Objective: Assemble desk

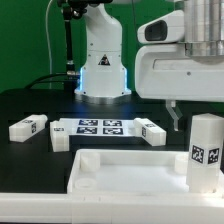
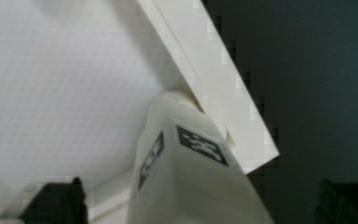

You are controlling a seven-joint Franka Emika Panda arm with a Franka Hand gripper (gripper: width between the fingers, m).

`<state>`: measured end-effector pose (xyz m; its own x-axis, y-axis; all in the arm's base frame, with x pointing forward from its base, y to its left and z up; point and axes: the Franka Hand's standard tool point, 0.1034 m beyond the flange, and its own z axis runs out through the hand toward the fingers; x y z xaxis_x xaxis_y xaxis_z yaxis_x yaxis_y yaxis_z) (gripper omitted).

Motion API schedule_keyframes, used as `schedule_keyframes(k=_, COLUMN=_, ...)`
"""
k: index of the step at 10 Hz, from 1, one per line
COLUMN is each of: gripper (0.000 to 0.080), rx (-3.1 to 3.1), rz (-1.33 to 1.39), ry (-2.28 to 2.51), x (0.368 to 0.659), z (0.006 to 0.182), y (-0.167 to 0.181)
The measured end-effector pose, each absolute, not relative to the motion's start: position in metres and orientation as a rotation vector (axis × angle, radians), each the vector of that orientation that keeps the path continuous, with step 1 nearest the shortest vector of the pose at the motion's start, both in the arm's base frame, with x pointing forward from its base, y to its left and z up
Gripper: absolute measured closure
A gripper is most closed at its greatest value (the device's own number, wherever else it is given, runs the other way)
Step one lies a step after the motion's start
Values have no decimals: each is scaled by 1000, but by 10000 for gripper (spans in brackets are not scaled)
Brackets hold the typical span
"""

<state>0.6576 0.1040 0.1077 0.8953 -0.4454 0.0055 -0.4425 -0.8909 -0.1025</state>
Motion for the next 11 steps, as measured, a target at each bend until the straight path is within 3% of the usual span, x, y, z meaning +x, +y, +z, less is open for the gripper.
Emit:
schedule_keyframes(k=10, gripper=151, rx=-3061, rz=-89, ry=-514, x=659, z=107, y=98)
schedule_keyframes(k=11, gripper=240, rx=-3060, rz=-89, ry=-520, x=659, z=107, y=98)
